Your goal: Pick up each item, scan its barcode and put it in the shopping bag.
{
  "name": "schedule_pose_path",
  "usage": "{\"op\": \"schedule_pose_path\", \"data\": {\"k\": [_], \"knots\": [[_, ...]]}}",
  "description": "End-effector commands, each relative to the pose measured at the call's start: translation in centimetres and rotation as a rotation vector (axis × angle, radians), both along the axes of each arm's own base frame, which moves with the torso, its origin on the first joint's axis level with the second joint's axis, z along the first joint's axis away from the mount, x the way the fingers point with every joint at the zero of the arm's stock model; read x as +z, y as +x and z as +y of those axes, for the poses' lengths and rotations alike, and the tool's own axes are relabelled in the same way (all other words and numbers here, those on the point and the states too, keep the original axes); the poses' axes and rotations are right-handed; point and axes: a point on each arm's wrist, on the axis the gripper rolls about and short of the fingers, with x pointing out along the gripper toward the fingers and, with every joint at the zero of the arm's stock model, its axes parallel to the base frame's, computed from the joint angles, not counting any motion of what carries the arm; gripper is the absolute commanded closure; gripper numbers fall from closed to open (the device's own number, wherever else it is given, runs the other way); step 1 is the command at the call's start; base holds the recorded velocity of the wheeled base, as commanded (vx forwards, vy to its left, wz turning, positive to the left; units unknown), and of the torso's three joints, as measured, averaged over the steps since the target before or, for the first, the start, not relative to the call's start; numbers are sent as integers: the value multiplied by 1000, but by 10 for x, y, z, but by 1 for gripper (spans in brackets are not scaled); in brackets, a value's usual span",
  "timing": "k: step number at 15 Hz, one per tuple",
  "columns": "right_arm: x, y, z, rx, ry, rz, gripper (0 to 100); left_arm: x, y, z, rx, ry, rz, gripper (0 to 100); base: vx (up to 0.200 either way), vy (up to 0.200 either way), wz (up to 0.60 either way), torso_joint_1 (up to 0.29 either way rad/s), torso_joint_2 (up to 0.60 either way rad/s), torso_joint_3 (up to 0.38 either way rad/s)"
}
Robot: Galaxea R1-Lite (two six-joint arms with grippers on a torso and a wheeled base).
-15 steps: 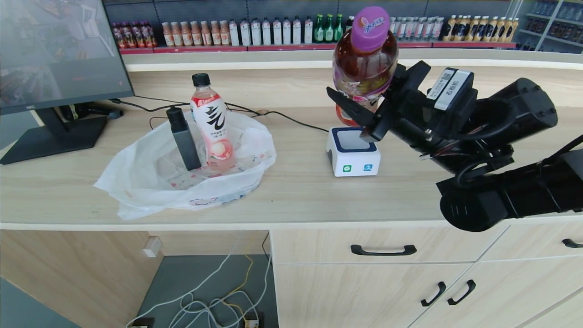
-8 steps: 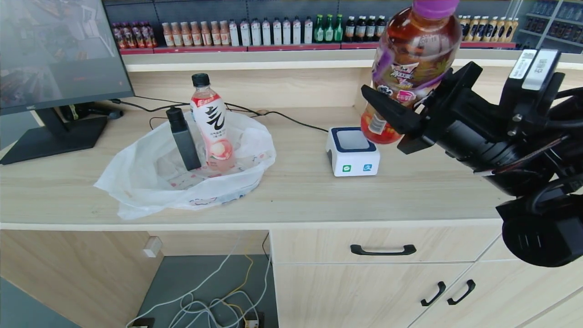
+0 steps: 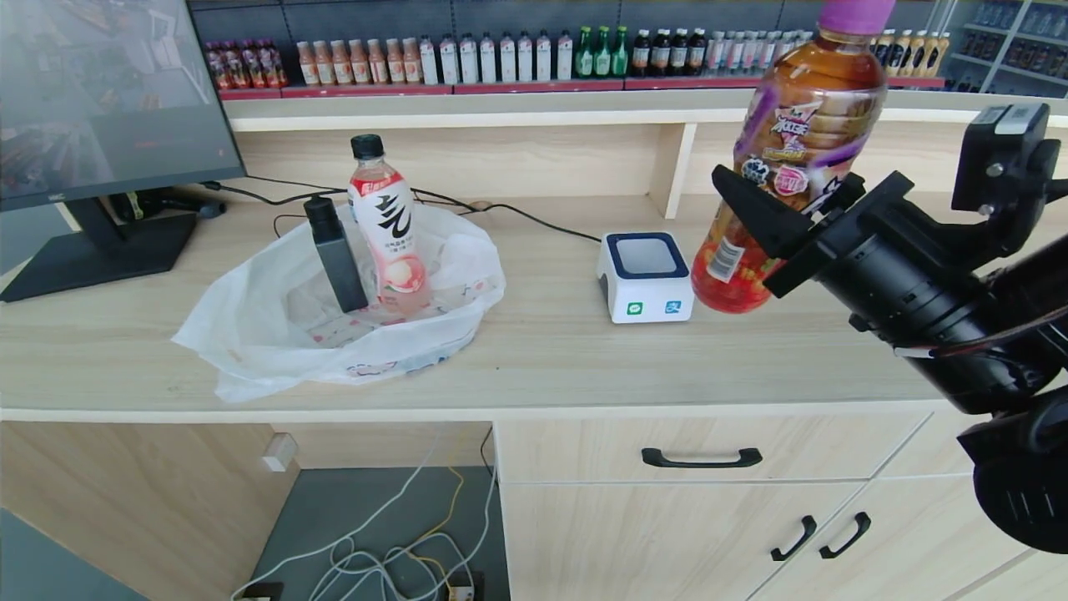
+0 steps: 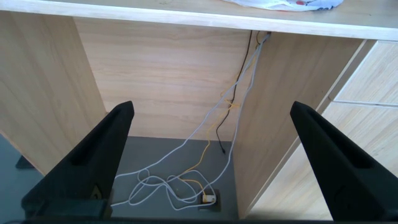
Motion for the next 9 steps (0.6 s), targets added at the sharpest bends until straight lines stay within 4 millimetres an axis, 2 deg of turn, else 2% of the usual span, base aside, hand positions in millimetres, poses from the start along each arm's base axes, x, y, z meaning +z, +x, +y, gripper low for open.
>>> {"op": "schedule_pose_path", "data": {"k": [1, 5, 9], "knots": [[2, -5, -2, 5, 8, -2, 100, 0, 0, 0, 0, 0, 0, 0, 0, 0, 0, 0, 0, 0], [-7, -11, -21, -34, 25, 66, 100, 0, 0, 0, 0, -2, 0, 0, 0, 0, 0, 0, 0, 0], [-14, -13, -25, -46, 18, 94, 100, 0, 0, 0, 2, -2, 0, 0, 0, 0, 0, 0, 0, 0]]}}
